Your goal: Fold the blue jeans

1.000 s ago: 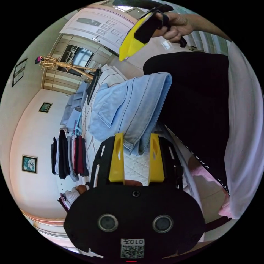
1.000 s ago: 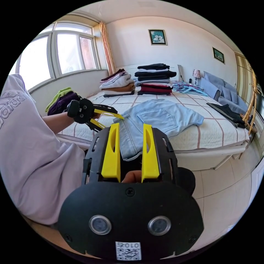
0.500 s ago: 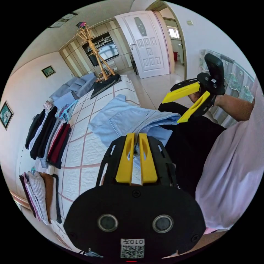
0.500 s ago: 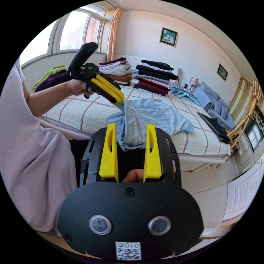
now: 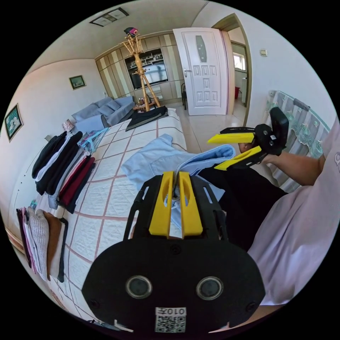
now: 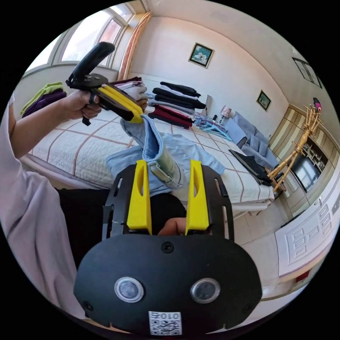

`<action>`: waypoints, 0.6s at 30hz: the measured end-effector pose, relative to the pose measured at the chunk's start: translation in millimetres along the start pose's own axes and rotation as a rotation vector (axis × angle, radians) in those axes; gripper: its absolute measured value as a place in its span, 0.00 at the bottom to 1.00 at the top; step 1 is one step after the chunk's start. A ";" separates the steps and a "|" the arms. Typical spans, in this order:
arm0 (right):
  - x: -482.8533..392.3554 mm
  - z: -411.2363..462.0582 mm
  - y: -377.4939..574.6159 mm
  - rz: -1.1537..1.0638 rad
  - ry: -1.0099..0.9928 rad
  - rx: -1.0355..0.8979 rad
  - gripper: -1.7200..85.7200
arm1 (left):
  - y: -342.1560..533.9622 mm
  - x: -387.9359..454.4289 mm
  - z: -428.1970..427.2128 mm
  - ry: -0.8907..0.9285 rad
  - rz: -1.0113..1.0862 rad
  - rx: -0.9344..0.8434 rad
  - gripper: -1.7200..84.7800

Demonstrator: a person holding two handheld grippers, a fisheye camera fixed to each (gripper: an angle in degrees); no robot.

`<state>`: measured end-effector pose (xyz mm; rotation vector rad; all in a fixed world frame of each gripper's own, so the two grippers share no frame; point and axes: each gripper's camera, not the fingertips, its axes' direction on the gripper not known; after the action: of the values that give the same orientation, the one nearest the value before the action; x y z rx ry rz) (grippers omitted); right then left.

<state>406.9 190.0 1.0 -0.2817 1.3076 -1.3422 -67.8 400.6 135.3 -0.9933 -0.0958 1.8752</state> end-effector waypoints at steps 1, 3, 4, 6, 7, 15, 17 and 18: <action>-2.3 5.9 -0.2 -0.032 0.007 -0.021 0.19 | -0.2 -0.8 -0.6 0.000 -0.003 0.002 0.04; -4.8 11.9 0.7 -0.055 0.004 -0.027 0.18 | -0.5 -6.4 -3.8 0.000 -0.028 0.014 0.04; -4.0 14.9 1.4 -0.047 -0.010 -0.021 0.17 | -0.8 -8.1 -4.8 0.001 -0.036 0.017 0.04; -0.1 17.0 2.2 -0.023 0.012 -0.006 0.14 | -3.8 -11.5 -8.0 0.004 -0.047 0.018 0.06; 4.6 15.6 0.9 -0.012 0.049 -0.001 0.12 | -4.8 -11.0 -8.0 0.001 -0.039 0.013 0.06; 55.6 -21.3 -25.8 0.063 -0.002 0.021 0.09 | -9.7 10.7 -39.5 -0.102 0.096 0.031 0.18; 58.8 -28.7 -23.7 0.063 0.007 0.028 0.09 | -10.5 23.4 -41.3 -0.170 0.162 0.008 0.19; 61.1 -33.1 -20.7 0.075 0.010 0.035 0.09 | -10.8 29.8 -39.5 -0.220 0.192 -0.010 0.20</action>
<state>351.9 150.9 -25.6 -0.2002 1.2894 -1.3039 -39.4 416.3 96.4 -0.8228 -0.1442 2.1581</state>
